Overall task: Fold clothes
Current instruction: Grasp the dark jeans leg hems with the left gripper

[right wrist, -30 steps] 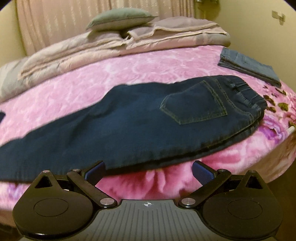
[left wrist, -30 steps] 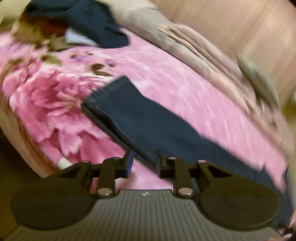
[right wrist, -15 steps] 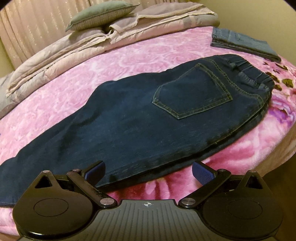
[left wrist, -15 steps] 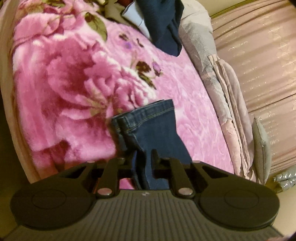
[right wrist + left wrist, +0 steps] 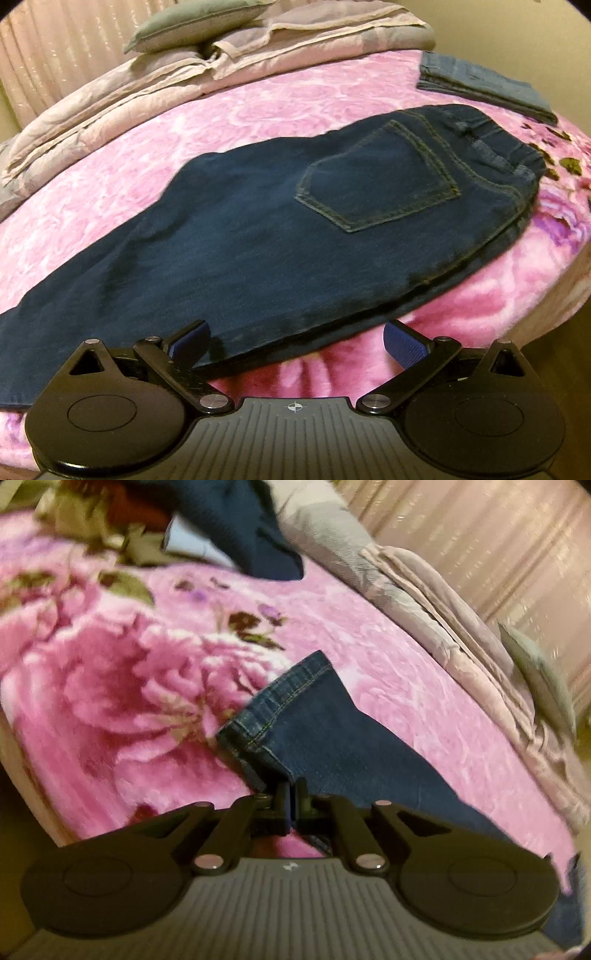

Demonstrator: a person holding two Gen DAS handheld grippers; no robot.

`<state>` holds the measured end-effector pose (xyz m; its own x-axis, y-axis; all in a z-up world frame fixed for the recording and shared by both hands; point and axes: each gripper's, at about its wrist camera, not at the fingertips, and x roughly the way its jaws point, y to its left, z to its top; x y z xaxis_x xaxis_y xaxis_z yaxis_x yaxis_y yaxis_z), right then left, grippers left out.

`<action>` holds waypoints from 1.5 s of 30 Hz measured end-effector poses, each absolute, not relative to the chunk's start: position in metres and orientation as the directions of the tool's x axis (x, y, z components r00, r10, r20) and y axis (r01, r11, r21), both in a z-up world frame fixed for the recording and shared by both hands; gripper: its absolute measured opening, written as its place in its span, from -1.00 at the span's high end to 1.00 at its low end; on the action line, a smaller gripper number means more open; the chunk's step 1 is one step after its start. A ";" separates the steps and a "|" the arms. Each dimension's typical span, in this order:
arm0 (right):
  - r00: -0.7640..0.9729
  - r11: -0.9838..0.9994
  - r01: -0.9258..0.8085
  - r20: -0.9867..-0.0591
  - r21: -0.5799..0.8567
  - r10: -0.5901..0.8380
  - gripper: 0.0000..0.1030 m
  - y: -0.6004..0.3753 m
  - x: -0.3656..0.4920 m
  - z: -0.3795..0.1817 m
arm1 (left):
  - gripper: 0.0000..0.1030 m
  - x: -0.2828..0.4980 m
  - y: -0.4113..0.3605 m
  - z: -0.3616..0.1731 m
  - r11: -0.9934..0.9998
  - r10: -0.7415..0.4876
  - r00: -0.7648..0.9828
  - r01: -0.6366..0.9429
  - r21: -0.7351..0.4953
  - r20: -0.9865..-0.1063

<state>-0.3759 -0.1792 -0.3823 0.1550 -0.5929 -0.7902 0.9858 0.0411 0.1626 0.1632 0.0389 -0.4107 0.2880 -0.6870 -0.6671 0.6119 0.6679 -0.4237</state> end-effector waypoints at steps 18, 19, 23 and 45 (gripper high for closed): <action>0.143 0.031 0.987 -0.774 0.158 -0.617 -0.98 -0.176 -0.386 -0.373 | 0.88 0.187 0.064 -0.394 0.746 -0.637 0.327 0.488 -0.453 -0.698; 0.143 0.030 0.987 -0.773 0.159 -0.618 -0.98 -0.176 -0.386 -0.373 | 0.89 0.184 0.066 -0.389 0.728 -0.661 0.328 0.500 -0.469 -0.675; 0.144 0.028 0.987 -0.771 0.161 -0.620 -0.98 -0.177 -0.385 -0.372 | 0.90 0.163 0.052 -0.379 0.642 -0.717 0.297 0.635 -0.430 -0.631; 0.155 0.007 0.981 -0.769 0.192 -0.620 -0.98 -0.177 -0.397 -0.371 | 0.66 0.146 0.076 -0.440 0.602 -0.799 0.118 0.144 -0.786 -0.590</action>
